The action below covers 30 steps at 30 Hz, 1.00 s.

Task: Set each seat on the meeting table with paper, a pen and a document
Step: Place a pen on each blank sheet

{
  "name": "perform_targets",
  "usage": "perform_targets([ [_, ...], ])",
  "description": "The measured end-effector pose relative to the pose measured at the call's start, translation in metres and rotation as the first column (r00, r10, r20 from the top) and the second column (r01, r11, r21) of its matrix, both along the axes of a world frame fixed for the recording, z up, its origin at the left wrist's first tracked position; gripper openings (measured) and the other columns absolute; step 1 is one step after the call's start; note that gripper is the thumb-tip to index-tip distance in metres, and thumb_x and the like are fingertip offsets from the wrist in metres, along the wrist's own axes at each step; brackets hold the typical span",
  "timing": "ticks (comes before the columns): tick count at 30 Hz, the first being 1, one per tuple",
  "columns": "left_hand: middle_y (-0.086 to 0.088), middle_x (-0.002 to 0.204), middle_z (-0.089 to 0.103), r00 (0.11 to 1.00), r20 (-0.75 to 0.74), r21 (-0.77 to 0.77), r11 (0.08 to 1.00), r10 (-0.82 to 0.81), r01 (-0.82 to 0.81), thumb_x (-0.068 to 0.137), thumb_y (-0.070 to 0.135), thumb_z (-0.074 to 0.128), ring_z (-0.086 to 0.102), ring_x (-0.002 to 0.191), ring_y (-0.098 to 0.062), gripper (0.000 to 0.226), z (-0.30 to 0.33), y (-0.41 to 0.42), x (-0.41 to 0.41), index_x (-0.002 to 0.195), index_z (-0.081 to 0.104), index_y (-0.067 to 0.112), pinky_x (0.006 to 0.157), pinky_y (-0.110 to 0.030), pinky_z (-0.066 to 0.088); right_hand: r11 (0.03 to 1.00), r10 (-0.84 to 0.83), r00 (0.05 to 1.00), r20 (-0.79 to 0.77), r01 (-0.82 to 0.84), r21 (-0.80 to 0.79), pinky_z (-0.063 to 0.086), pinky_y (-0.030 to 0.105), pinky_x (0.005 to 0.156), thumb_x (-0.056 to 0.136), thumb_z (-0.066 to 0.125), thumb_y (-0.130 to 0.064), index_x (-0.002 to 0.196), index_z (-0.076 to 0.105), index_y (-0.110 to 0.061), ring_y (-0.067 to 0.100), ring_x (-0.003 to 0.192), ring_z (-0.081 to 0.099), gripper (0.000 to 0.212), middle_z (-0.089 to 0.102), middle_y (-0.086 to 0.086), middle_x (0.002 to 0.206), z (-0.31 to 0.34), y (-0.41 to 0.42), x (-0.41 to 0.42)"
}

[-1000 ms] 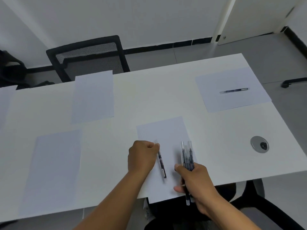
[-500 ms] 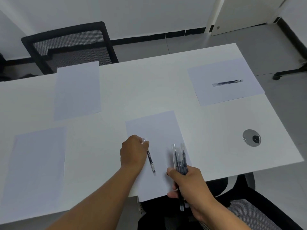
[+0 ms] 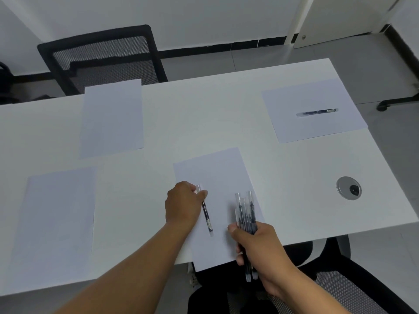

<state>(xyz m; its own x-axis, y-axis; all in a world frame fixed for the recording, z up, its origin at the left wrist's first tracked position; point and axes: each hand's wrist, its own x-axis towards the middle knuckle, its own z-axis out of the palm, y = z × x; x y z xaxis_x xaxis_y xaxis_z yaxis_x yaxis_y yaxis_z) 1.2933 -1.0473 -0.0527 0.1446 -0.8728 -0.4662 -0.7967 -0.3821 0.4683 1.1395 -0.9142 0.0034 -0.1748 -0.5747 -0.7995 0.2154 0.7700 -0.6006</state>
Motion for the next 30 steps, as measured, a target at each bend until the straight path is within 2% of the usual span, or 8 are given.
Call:
perform_targets([
  [2,0.0,0.121,0.075,1.0,-0.005,0.013,1.0,0.003,-0.003,0.094,0.041,0.079,0.069,0.115,-0.028,0.038,0.003,0.002,0.005,0.12,0.075,0.014,0.092,-0.035,0.051,1.0,-0.005,1.0,0.013,0.005,-0.004,0.045,0.031,0.054,0.099,0.066,-0.011,0.107,0.074,-0.006,0.026,0.055,0.053,0.013,0.058,0.01,0.069,0.001,-0.001,0.002],
  [7,0.004,0.1,0.075,0.999,-0.042,0.029,1.0,0.0,0.002,0.09,0.042,0.08,0.072,0.104,-0.027,0.025,0.017,0.007,0.019,0.099,0.075,0.018,0.086,-0.034,0.055,1.0,0.013,1.0,0.016,-0.013,-0.024,0.045,0.03,0.053,0.098,0.06,-0.005,0.114,0.073,-0.014,0.023,0.058,0.057,0.022,0.059,0.011,0.063,0.01,-0.006,0.011],
  [12,0.001,0.122,0.077,0.997,-0.076,-0.017,1.0,0.002,-0.003,0.094,0.041,0.081,0.071,0.117,-0.023,0.038,0.044,0.009,0.038,0.123,0.077,0.017,0.1,-0.035,0.056,0.996,0.058,0.998,-0.011,-0.059,-0.061,0.042,0.029,0.054,0.098,0.056,-0.005,0.116,0.072,-0.018,0.017,0.055,0.058,0.027,0.064,0.013,0.064,0.035,-0.019,0.028],
  [16,0.0,0.11,0.08,0.99,-0.136,-0.031,0.999,0.025,-0.029,0.095,0.043,0.08,0.074,0.108,-0.022,0.036,0.066,0.013,0.055,0.122,0.077,0.018,0.098,-0.036,0.058,0.99,0.089,0.996,-0.012,-0.09,-0.107,0.04,0.028,0.056,0.097,0.052,-0.001,0.11,0.073,-0.018,0.013,0.056,0.058,0.03,0.065,0.011,0.067,0.059,-0.024,0.045],
  [20,0.003,0.099,0.081,0.98,-0.198,-0.059,0.998,0.022,-0.034,0.095,0.045,0.079,0.075,0.1,-0.021,0.031,0.088,0.021,0.072,0.115,0.077,0.022,0.095,-0.039,0.06,0.984,0.059,0.998,0.0,-0.058,-0.168,0.054,0.035,0.081,0.092,0.062,0.003,0.118,0.073,-0.017,0.02,0.079,0.077,0.034,0.077,0.012,0.091,0.075,-0.021,0.066],
  [24,0.006,0.094,0.08,0.963,-0.268,-0.083,0.996,0.018,-0.041,0.093,0.047,0.078,0.076,0.095,-0.018,0.026,0.11,0.032,0.086,0.107,0.079,0.025,0.092,-0.039,0.062,0.962,-0.011,1.0,0.005,0.012,-0.273,0.06,0.046,0.103,0.088,0.077,0.001,0.113,0.077,-0.01,0.029,0.096,0.08,0.027,0.08,0.014,0.102,0.091,-0.012,0.084],
  [26,0.008,0.093,0.079,0.951,-0.306,-0.092,0.994,0.035,-0.066,0.093,0.047,0.078,0.076,0.092,-0.016,0.023,0.119,0.038,0.091,0.102,0.079,0.026,0.09,-0.039,0.063,0.949,-0.041,0.999,0.001,0.04,-0.314,0.062,0.046,0.099,0.088,0.079,0.001,0.109,0.078,-0.008,0.032,0.095,0.08,0.023,0.08,0.017,0.099,0.103,-0.008,0.091],
  [30,0.011,0.089,0.08,0.926,-0.369,-0.132,0.983,0.074,-0.131,0.094,0.043,0.078,0.077,0.082,-0.011,0.018,0.144,0.057,0.102,0.093,0.079,0.026,0.082,-0.033,0.063,0.925,-0.034,0.999,-0.009,0.028,-0.38,0.06,0.031,0.076,0.088,0.08,-0.001,0.105,0.079,-0.007,0.029,0.087,0.081,0.018,0.08,0.014,0.09,0.129,0.004,0.103],
])
